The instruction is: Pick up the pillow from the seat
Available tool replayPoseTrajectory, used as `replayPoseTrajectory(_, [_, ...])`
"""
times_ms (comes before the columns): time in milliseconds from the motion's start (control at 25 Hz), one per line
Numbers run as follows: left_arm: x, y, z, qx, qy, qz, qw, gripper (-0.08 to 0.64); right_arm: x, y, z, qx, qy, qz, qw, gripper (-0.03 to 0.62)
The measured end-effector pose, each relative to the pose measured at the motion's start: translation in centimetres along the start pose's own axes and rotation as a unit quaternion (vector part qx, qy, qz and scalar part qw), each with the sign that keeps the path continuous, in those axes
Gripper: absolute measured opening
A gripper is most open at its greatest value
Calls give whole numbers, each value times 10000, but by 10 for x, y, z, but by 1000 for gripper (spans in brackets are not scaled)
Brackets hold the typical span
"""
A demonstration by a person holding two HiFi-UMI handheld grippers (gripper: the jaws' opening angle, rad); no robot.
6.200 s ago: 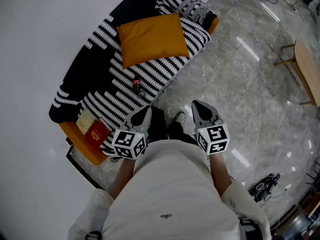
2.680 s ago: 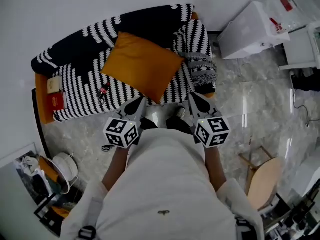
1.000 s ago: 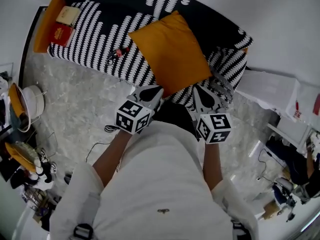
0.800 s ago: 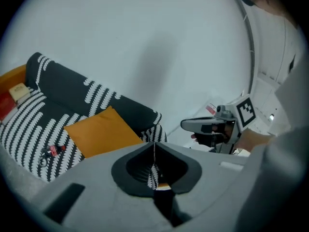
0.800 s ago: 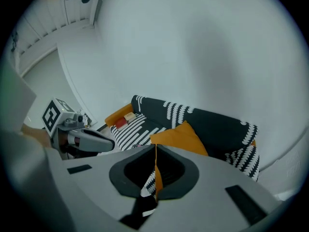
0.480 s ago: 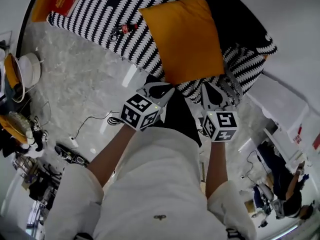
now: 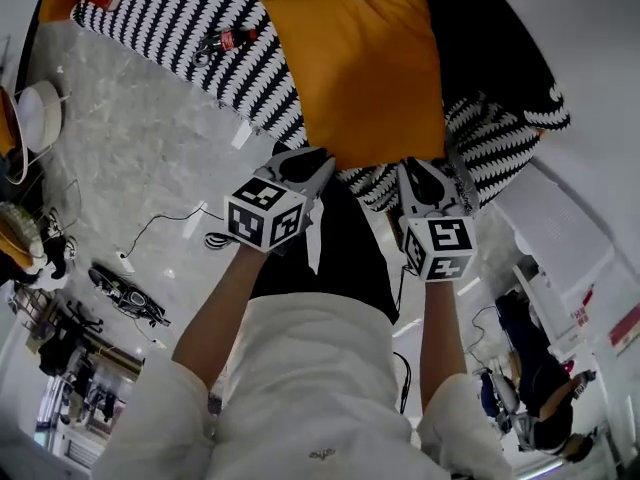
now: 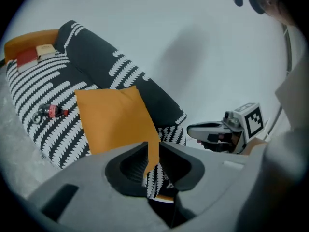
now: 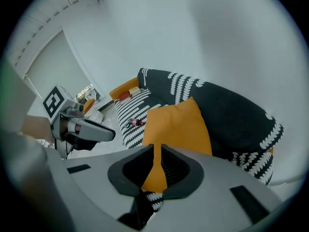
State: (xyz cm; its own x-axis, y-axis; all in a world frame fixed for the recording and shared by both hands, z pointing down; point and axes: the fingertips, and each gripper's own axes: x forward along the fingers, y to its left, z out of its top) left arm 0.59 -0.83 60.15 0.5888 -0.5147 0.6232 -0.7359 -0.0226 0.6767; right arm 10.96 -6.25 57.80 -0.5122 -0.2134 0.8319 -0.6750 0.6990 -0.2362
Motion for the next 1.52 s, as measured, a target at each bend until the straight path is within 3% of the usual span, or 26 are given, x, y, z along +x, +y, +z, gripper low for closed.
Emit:
replayPoseTrajectory(160, [32, 5, -6, -442, -218, 49, 9988, 123, 13, -28, -3, -296, 42, 138, 9995, 16])
replayPoseTrajectory(200, [38, 9, -9, -491, -252, 86, 9984, 137, 20, -31, -5, -354, 86, 199, 9991, 60])
replayPoseTrajectory(240, [43, 15, -12, -541, -282, 131, 9981, 160, 27, -34, -6, -404, 133, 260, 9988, 152])
replayPoseTrajectory(320, [52, 28, -17, -638, -337, 204, 9972, 205, 42, -40, -9, -459, 213, 319, 9982, 158])
replayPoseTrajectory(560, [77, 42, -12, -657, -455, 326, 9963, 276, 61, -83, -21, -363, 398, 356, 9979, 255])
replayPoseTrajectory(760, [89, 82, -22, -903, -549, 365, 9937, 349, 98, -95, -32, -391, 550, 371, 9970, 298])
replayPoseTrajectory(1160, [114, 145, -28, -1025, -601, 744, 9901, 482, 153, -131, -36, -565, 800, 244, 9949, 417])
replayPoseTrajectory(1400, [138, 172, -35, -1490, -598, 908, 9828, 579, 176, -157, -38, -473, 897, 216, 9946, 463])
replayPoseTrajectory(1520, [147, 184, -41, -1571, -531, 984, 9812, 591, 190, -166, -44, -422, 1023, 255, 9935, 471])
